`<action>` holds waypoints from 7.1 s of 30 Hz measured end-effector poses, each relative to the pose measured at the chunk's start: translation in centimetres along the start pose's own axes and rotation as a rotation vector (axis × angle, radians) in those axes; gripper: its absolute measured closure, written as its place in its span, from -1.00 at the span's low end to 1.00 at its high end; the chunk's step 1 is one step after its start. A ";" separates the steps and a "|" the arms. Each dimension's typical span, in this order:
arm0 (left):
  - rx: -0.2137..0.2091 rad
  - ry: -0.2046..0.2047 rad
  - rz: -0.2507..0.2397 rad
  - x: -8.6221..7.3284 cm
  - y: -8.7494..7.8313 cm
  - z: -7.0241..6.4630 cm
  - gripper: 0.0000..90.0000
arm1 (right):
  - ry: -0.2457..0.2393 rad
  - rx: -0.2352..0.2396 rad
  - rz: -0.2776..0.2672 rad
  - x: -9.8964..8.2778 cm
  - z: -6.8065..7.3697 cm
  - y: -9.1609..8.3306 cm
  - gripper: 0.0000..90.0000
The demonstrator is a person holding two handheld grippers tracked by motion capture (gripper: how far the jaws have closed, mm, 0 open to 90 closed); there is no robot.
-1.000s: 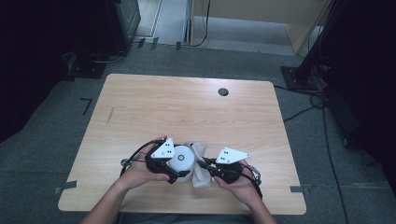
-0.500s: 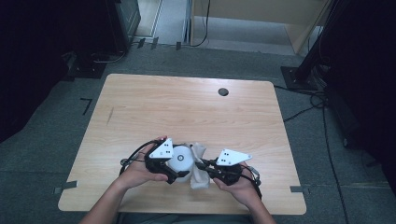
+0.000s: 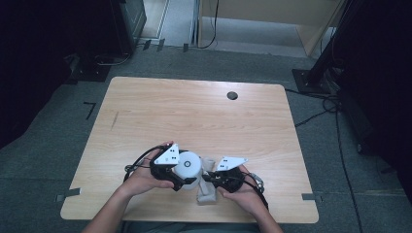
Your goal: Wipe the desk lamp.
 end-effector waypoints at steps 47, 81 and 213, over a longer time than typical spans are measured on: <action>0.410 -0.393 0.159 2.9 -0.1 -3.1 -1.00 | 0.076 0.006 0.026 -1.0 -2.3 -0.2 0.82; 0.102 -0.063 0.027 0.6 0.4 -1.7 -0.80 | 0.065 0.060 -0.060 0.0 -1.1 -0.9 0.84; 0.080 -0.043 0.014 0.3 1.0 -1.6 -0.91 | 0.306 0.080 0.022 -1.6 -2.4 0.9 0.85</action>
Point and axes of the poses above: each handheld gripper's, and its own axes: y roughly forward along the jaws, x roughly out of its top, z roughly to its left, the point moved 1 cm from there along y, roughly forward along the jaws, and after that the axes turned 6 degrees about y, right-handed, at the moved point
